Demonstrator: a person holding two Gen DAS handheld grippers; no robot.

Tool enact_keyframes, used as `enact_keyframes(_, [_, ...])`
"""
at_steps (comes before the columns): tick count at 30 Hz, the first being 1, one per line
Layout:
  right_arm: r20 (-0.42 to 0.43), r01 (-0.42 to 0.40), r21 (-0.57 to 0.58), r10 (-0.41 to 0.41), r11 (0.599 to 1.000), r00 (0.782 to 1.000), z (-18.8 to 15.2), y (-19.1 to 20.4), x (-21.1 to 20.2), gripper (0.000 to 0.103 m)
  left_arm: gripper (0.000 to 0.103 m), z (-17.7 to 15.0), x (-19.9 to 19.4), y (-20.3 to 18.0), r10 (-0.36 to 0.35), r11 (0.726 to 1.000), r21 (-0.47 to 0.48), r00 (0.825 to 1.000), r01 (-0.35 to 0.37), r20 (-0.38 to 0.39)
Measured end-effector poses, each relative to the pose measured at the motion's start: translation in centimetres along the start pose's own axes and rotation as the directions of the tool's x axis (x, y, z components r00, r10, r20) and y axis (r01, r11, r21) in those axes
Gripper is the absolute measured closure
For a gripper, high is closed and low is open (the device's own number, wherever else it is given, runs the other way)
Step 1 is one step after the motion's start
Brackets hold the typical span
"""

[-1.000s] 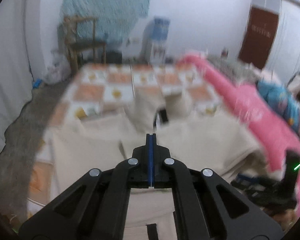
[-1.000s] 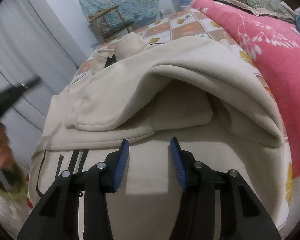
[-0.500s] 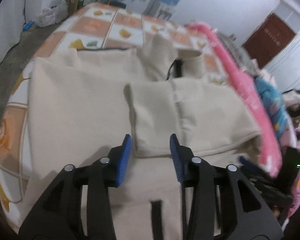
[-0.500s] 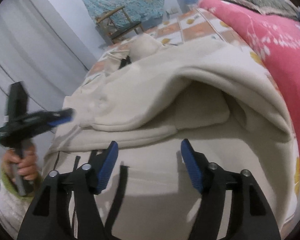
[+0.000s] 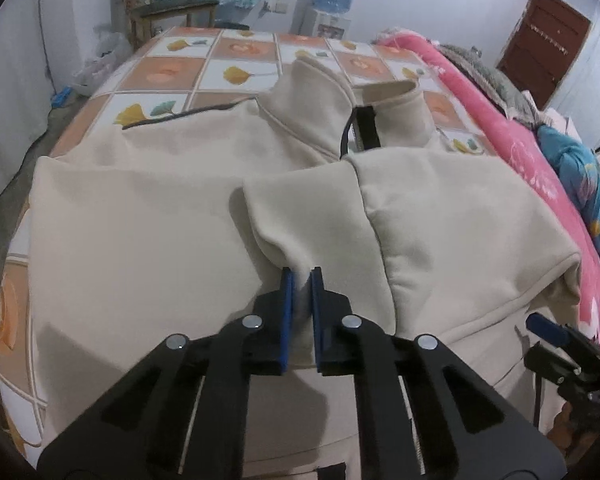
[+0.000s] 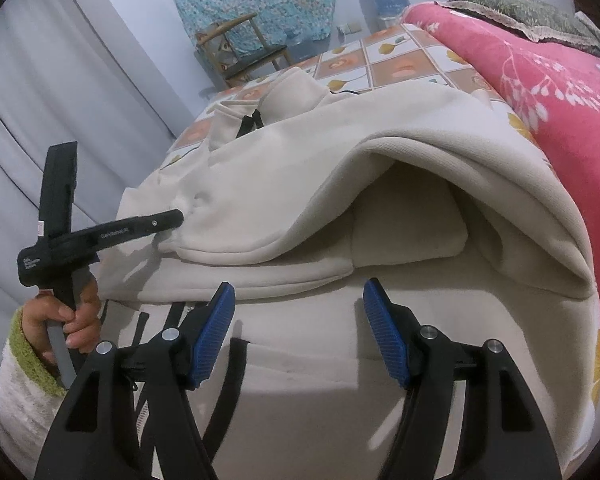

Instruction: Fold large clothes

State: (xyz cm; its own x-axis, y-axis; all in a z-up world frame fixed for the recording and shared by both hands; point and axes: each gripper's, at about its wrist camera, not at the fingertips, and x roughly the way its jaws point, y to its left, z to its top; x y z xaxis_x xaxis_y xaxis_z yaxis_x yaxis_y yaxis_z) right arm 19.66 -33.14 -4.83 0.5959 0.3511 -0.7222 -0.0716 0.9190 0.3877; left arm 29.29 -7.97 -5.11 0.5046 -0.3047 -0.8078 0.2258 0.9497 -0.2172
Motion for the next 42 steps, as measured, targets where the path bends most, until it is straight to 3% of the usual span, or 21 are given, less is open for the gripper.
enact_keyframes(4, [0.005,0.003,-0.001,-0.003,1.0,1.0,-0.1,-0.3,-0.1,0.038,0.097,0.4,-3.5,-1.5,0.012,0.998,0.061,0.993,-0.019,0.115])
enact_keyframes(7, [0.012,0.009,-0.007,-0.009,1.0,1.0,-0.1,-0.3,-0.4,0.038,0.097,1.4,-8.6,-1.8,-0.021,0.998,0.066,0.972,0.005,0.234])
enact_keyframes(11, [0.015,0.01,-0.015,-0.009,1.0,1.0,-0.3,-0.4,-0.8,0.038,0.097,2.1,-13.3,-0.4,0.043,0.997,0.04,0.944,-0.06,0.328])
enact_keyframes(13, [0.004,0.0,-0.011,0.0,1.0,1.0,-0.5,-0.5,-0.8,0.038,0.097,1.8,-13.4,1.3,0.087,0.996,0.005,0.947,-0.093,0.308])
enact_keyframes(15, [-0.014,-0.001,0.0,0.001,1.0,1.0,-0.8,-0.7,-0.7,0.038,0.097,0.9,-11.4,4.0,0.118,0.992,-0.059,0.971,-0.108,0.206])
enact_keyframes(17, [-0.026,-0.001,0.012,0.001,1.0,1.0,-1.0,-0.8,-0.7,0.038,0.097,-0.5,-9.5,6.4,0.104,0.988,-0.128,0.988,-0.09,0.11])
enact_keyframes(19, [-0.032,0.003,0.017,-0.002,1.0,0.999,-1.0,-0.9,-0.9,0.038,0.097,-2.0,-8.8,8.3,0.061,0.978,-0.202,0.995,-0.044,0.077])
enact_keyframes(23, [-0.031,0.01,0.004,-0.01,1.0,0.999,-1.0,-0.6,-2.1,0.038,0.097,-3.2,-10.0,8.9,0.053,0.978,-0.206,0.991,-0.026,0.124])
enact_keyframes(26, [-0.047,0.004,0.01,-0.003,1.0,0.999,-0.6,-0.6,-3.2,0.038,0.097,-3.5,-8.9,9.6,0.056,0.975,-0.219,0.994,-0.035,0.09])
enact_keyframes(31, [-0.005,-0.02,0.03,0.02,0.999,1.0,1.9,-1.6,-7.2,0.038,0.096,-4.3,-7.4,10.7,0.036,0.972,-0.234,0.996,-0.017,0.077])
enact_keyframes(34, [0.014,0.013,0.051,-0.014,0.999,1.0,4.3,-3.0,-8.3,0.038,0.096,-4.6,-7.1,11.0,0.023,0.973,-0.231,0.996,-0.004,0.081])
enact_keyframes(39, [-0.029,0.127,0.12,-0.124,0.985,0.992,8.3,-7.7,-4.6,0.038,0.096,-5.0,-6.9,11.4,0.0,0.971,-0.239,0.995,0.025,0.103])
enact_keyframes(42, [-0.057,0.19,0.155,-0.183,0.97,0.981,9.7,-9.9,-1.8,0.042,0.096,-4.6,-8.0,10.6,0.004,0.978,-0.205,0.986,0.03,0.165])
